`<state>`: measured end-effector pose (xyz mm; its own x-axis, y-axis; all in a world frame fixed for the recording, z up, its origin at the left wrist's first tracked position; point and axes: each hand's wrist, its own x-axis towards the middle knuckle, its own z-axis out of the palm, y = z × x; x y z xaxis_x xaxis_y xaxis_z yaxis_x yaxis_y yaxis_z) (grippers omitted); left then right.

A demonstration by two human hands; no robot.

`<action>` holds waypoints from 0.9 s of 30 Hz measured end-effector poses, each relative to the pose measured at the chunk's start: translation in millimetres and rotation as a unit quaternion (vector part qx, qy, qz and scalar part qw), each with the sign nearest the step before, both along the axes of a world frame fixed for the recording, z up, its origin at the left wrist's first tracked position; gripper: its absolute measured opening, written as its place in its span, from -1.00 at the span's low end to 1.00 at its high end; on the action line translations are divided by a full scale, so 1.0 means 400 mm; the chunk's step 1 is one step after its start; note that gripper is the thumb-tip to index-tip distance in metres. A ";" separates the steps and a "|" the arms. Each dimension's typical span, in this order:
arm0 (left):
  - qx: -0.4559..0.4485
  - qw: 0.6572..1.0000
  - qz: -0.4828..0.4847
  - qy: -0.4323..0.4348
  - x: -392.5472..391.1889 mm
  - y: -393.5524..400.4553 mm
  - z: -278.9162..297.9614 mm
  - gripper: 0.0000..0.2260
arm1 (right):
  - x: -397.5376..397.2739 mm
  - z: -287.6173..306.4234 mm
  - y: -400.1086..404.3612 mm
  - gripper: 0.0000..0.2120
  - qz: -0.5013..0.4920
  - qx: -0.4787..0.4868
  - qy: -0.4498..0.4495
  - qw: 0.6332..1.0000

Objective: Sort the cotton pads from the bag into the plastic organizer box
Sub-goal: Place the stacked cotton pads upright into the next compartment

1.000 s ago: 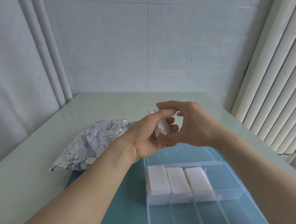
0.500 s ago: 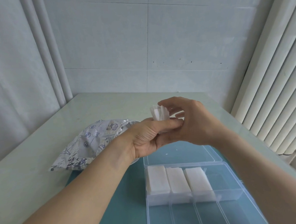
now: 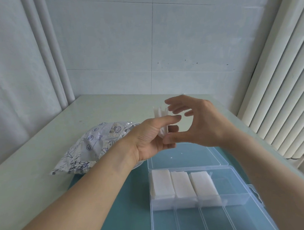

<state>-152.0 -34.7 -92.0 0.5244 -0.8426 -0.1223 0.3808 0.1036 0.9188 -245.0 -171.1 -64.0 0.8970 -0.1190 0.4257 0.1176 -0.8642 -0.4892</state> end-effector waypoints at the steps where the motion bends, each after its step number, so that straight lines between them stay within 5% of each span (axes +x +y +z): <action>1: -0.001 1.000 0.002 -0.001 0.002 0.000 -0.001 -0.97 | -0.005 0.006 -0.003 -0.21 0.019 0.022 0.012 1.000; 6: -0.005 0.998 0.015 -0.058 0.003 -0.007 -0.009 -0.85 | -0.021 0.026 -0.019 -0.52 0.084 0.125 0.017 0.988; 11: 0.026 0.986 0.031 -0.165 -0.005 -0.009 -0.015 -0.87 | -0.012 0.023 0.001 -0.80 0.009 0.156 -0.011 0.988; 15: 0.021 0.974 0.016 -0.226 -0.018 -0.012 -0.015 -0.79 | -0.004 0.012 0.021 -0.84 -0.006 0.163 -0.015 0.986; 27: -0.029 0.992 -0.030 -0.116 -0.010 -0.007 -0.010 -0.83 | -0.008 0.024 -0.013 -0.86 -0.108 0.224 -0.002 0.969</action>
<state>-156.0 -37.4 -96.0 0.4815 -0.8753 0.0448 0.1674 0.1420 0.9756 -248.0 -176.5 -54.3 0.8290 -0.4776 0.2908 -0.0405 -0.5701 -0.8206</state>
